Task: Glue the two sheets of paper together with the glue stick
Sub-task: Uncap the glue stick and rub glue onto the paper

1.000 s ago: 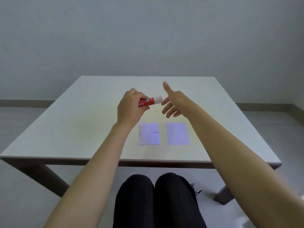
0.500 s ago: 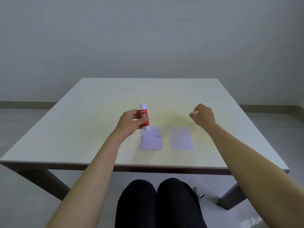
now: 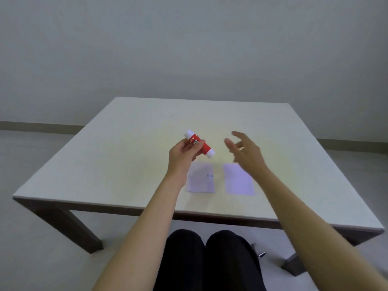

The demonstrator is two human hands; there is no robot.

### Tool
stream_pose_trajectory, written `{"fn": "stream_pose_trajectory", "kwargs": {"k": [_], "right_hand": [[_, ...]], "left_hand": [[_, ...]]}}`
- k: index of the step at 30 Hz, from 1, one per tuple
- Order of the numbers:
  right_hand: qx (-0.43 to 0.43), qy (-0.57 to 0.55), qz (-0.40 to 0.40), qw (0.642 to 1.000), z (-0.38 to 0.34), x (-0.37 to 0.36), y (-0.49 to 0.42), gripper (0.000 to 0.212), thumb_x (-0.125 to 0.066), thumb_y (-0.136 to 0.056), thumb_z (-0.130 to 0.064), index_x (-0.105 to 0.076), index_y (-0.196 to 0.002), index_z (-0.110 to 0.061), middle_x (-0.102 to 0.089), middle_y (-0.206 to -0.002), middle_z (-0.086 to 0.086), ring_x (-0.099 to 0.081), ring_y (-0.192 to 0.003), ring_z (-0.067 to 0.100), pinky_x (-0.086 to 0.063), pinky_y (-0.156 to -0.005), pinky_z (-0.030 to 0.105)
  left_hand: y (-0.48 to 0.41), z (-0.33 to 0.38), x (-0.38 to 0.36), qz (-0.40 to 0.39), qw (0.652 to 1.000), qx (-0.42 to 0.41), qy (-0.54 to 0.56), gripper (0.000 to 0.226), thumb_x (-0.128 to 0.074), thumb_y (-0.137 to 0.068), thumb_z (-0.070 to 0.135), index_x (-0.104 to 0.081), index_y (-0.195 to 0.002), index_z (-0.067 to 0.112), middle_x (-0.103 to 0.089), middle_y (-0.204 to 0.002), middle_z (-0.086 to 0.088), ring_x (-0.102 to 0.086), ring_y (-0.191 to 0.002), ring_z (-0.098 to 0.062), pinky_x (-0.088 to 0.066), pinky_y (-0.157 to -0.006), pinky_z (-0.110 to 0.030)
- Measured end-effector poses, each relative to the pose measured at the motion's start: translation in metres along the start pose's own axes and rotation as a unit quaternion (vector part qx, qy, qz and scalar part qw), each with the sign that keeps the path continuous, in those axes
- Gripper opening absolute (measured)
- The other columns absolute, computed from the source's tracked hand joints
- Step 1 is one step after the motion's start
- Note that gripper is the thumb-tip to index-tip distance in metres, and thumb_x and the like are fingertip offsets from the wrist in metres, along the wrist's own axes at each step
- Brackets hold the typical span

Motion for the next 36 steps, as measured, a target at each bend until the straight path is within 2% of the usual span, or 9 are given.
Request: {"fn": "stream_pose_trajectory", "kwargs": {"k": [3, 6, 11, 14, 20, 26, 31, 33, 36], "right_hand": [[0.038, -0.185, -0.088, 0.978, -0.025, -0.03, 0.025, 0.029, -0.059, -0.09, -0.027, -0.059, -0.117, -0.016, -0.066, -0.092, 0.005, -0.064, -0.059, 0.011, -0.048, -0.055, 0.02], [0.028, -0.292, -0.094, 0.951, -0.031, -0.039, 0.033, 0.02, -0.056, -0.092, -0.011, -0.065, -0.109, -0.006, -0.067, -0.085, 0.006, -0.059, -0.057, 0.014, -0.048, -0.055, 0.02], [-0.111, -0.396, -0.108, 0.905, -0.033, -0.047, 0.031, 0.014, -0.047, -0.096, -0.021, -0.057, -0.099, -0.012, -0.055, -0.053, 0.002, -0.039, -0.041, 0.014, -0.032, -0.041, 0.021], [-0.179, -0.401, -0.079, 0.895, -0.036, -0.049, 0.028, 0.029, -0.036, -0.097, -0.026, -0.058, -0.082, -0.013, -0.035, -0.038, -0.006, -0.026, -0.034, 0.011, -0.021, -0.035, 0.019], [-0.055, -0.447, -0.155, 0.879, -0.037, -0.045, 0.032, 0.016, -0.051, -0.096, -0.017, -0.057, -0.107, -0.008, -0.063, -0.071, 0.006, -0.052, -0.05, 0.017, -0.046, -0.051, 0.023], [-0.173, -0.292, -0.122, 0.933, -0.032, -0.048, 0.029, 0.046, -0.047, -0.091, -0.05, -0.055, -0.067, -0.011, -0.04, -0.049, -0.003, -0.031, -0.037, 0.013, -0.028, -0.043, 0.023], [-0.052, -0.392, -0.141, 0.907, -0.03, -0.041, 0.032, 0.022, -0.057, -0.092, -0.018, -0.059, -0.111, -0.008, -0.058, -0.075, 0.007, -0.048, -0.052, 0.017, -0.045, -0.055, 0.024], [-0.051, -0.423, -0.133, 0.895, -0.028, -0.041, 0.033, 0.014, -0.055, -0.093, -0.015, -0.06, -0.101, -0.005, -0.055, -0.071, 0.008, -0.047, -0.049, 0.015, -0.044, -0.051, 0.021], [-0.143, -0.366, -0.129, 0.91, -0.027, -0.046, 0.034, 0.038, -0.045, -0.096, -0.038, -0.058, -0.078, -0.007, -0.049, -0.05, -0.001, -0.039, -0.038, 0.013, -0.035, -0.039, 0.02]], "left_hand": [[0.002, -0.001, -0.006, 0.048, 0.998, -0.023, 0.025, 0.007, -0.073, -0.079, 0.021, -0.069, -0.082, 0.017, -0.074, -0.085, 0.005, -0.068, -0.083, -0.009, -0.046, -0.078, -0.022], [0.005, 0.001, -0.005, 0.055, 0.996, -0.032, 0.056, 0.008, -0.077, -0.075, 0.022, -0.069, -0.077, 0.019, -0.075, -0.081, 0.008, -0.067, -0.086, -0.011, -0.048, -0.09, -0.027], [0.008, 0.003, 0.002, 0.02, 0.997, -0.036, 0.067, 0.012, -0.076, -0.074, 0.023, -0.067, -0.082, 0.021, -0.077, -0.09, 0.009, -0.065, -0.108, -0.016, -0.042, -0.101, -0.033], [0.011, 0.003, -0.004, -0.007, 0.998, -0.041, 0.046, 0.012, -0.072, -0.079, 0.02, -0.067, -0.09, 0.018, -0.077, -0.093, 0.01, -0.067, -0.098, -0.003, -0.041, -0.093, -0.026], [0.005, 0.015, 0.005, 0.033, 0.996, -0.069, 0.047, 0.008, -0.074, -0.078, 0.016, -0.068, -0.08, 0.022, -0.077, -0.089, 0.008, -0.07, -0.091, -0.01, -0.048, -0.088, -0.025], [0.009, 0.012, 0.006, 0.009, 0.997, -0.08, 0.019, 0.012, -0.073, -0.078, 0.015, -0.068, -0.082, 0.025, -0.077, -0.089, 0.011, -0.07, -0.089, 0.001, -0.047, -0.07, -0.006], [0.009, 0.014, 0.012, 0.022, 0.996, -0.09, 0.01, 0.013, -0.074, -0.078, 0.015, -0.068, -0.082, 0.026, -0.077, -0.087, 0.012, -0.07, -0.088, -0.001, -0.045, -0.076, -0.014], [0.009, 0.013, 0.01, 0.018, 0.996, -0.088, 0.017, 0.012, -0.074, -0.078, 0.015, -0.068, -0.081, 0.026, -0.077, -0.088, 0.01, -0.07, -0.089, -0.001, -0.045, -0.076, -0.013], [0.01, 0.013, 0.005, -0.008, 0.996, -0.092, 0.006, 0.014, -0.074, -0.077, 0.016, -0.067, -0.082, 0.027, -0.077, -0.091, 0.01, -0.07, -0.092, -0.004, -0.046, -0.077, -0.013]]}}
Point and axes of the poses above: each hand's wrist, its own y-axis away from the middle knuckle, its own x-axis out of the back of the hand, z = x × y, the point moved 3 cm from there along -y, towards the middle knuckle
